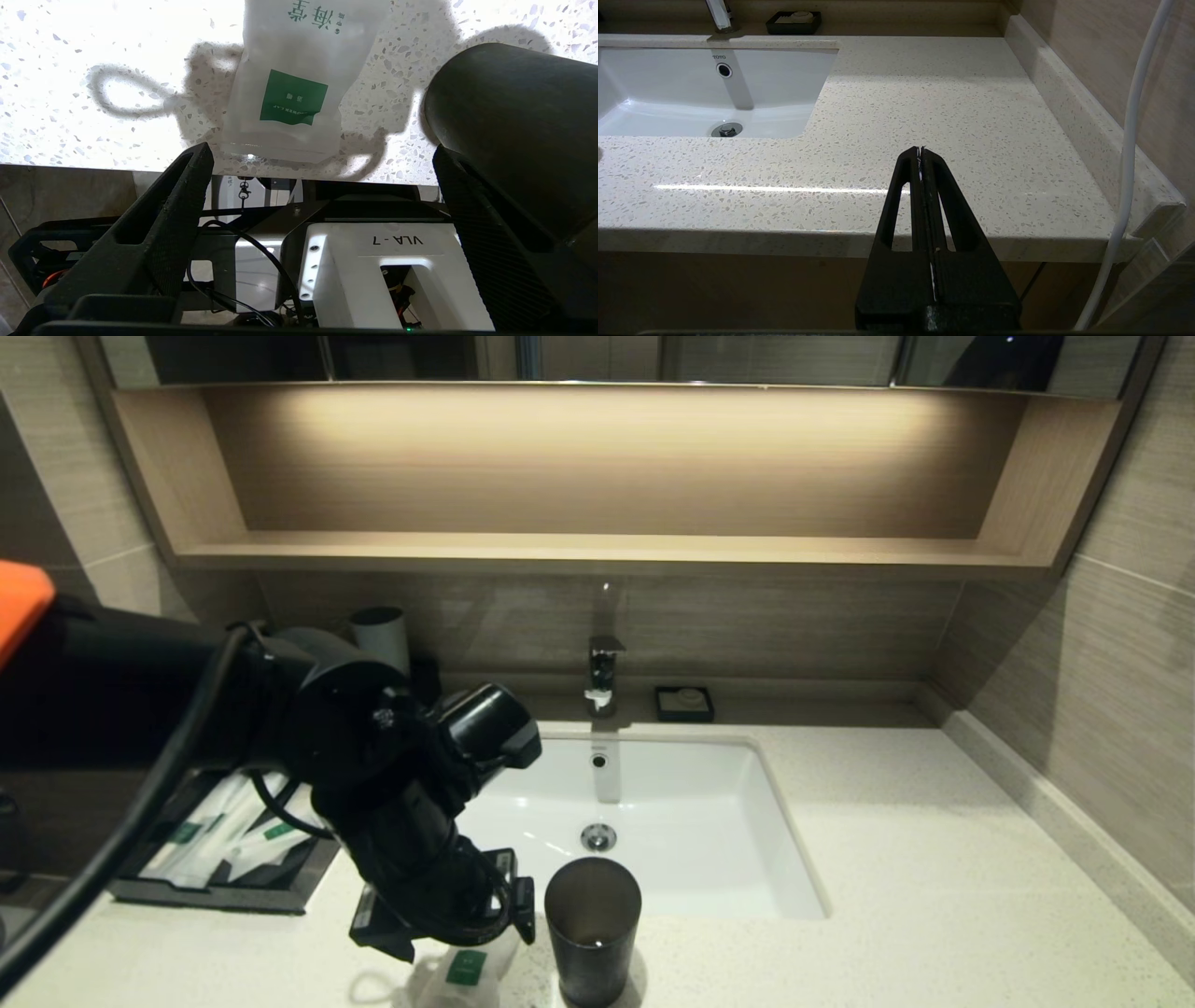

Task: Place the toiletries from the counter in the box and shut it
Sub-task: Pick up the bathroom toiletry

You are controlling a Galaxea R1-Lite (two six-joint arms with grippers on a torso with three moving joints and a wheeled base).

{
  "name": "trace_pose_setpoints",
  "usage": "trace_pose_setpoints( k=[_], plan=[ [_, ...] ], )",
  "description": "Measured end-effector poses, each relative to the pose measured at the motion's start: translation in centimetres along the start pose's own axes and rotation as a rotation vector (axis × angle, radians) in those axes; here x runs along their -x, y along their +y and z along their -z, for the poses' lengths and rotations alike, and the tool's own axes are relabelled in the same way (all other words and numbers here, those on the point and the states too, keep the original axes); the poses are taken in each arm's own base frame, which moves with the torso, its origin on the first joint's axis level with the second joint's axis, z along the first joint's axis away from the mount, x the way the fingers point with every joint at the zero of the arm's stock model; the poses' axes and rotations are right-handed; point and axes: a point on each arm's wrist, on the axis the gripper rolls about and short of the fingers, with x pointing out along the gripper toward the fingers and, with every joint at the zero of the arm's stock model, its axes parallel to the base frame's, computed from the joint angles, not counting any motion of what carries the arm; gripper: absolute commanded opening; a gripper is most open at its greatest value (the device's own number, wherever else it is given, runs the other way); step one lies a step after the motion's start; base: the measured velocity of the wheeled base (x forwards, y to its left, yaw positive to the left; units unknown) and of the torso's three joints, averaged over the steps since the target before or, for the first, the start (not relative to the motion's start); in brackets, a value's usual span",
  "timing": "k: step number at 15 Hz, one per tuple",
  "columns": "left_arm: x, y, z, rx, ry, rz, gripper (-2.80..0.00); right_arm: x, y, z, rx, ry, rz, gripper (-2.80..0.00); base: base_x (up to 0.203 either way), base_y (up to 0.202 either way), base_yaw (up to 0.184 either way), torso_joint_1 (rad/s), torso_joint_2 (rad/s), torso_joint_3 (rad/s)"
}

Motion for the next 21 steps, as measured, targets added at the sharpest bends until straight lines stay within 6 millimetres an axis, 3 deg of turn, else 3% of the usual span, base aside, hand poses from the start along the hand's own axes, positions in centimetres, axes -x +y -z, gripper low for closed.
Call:
trace_pose_setpoints(
  k=[5,14,21],
  plan=[
    [-0.1,0.1,0.1,0.028,0.01,-0.003,0.0,0.0,0.0,0.0,0.0,0.0,0.0,-2.8,0.0,0.0,0.0,0.0,0.0,0.0],
    [-0.7,-1.0,-1.0,0.232,0.05,0.049,0.0,0.0,0.0,0.0,0.0,0.0,0.0,-2.8,0.0,0.0,0.0,0.0,0.0,0.0],
    [-1.3,0.1,-2.5,0.351,0.065,0.051,0.0,0.0,0.0,0.0,0.0,0.0,0.0,-2.8,0.0,0.0,0.0,0.0,0.0,0.0]
  ],
)
